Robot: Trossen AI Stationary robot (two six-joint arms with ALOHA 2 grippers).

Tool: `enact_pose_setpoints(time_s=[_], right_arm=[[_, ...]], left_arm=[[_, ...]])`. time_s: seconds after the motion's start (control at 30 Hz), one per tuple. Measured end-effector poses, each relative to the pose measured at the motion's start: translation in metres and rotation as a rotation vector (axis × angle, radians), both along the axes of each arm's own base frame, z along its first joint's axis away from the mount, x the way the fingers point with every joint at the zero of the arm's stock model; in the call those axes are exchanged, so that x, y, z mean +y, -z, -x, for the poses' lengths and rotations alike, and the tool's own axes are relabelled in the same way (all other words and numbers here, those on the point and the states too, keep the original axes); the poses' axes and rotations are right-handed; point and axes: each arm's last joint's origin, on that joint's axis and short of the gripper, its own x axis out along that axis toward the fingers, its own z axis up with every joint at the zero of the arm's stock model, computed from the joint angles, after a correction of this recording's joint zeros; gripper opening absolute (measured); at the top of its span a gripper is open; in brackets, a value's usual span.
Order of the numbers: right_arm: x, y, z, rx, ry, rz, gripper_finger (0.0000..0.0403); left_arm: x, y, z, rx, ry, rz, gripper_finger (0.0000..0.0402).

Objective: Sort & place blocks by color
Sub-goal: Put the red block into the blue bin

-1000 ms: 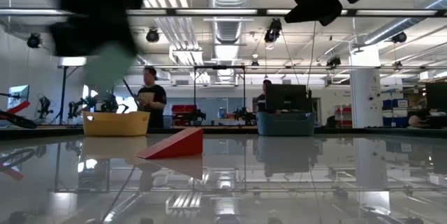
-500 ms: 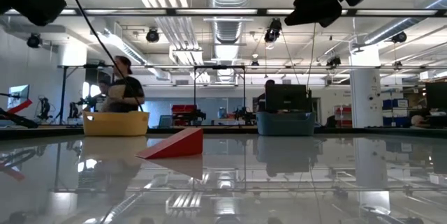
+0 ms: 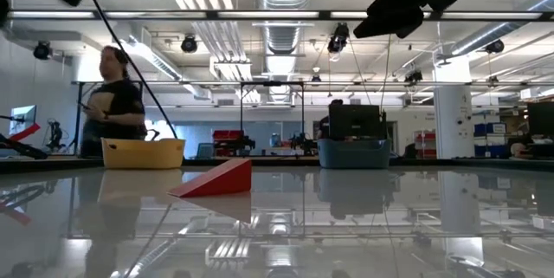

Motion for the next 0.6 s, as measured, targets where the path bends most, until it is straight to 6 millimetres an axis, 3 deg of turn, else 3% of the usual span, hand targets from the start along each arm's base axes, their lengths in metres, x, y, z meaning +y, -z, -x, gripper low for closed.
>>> enact_pose_setpoints(time_s=[0.13,0.23,0.37,0.6], right_arm=[[0.007,0.007,0.004,0.075,-0.070,-0.016,0.0247],[0.006,0.007,0.014,0.149,-0.036,-0.023,0.0247],[0.002,0.005,0.022,0.148,0.034,0.006,0.0247],[0.005,0.004,0.018,0.091,0.021,0.031,0.0247]], left_arm=[[-0.003,0.001,-0.021,-0.297,0.083,-0.190,0.0241],[-0.009,0.009,-0.039,-0.428,0.200,-0.319,0.0241],[-0.010,0.025,-0.063,-0.473,0.296,-0.428,0.0241],[-0.023,0.071,-0.098,-0.502,0.361,-0.532,0.0241]])
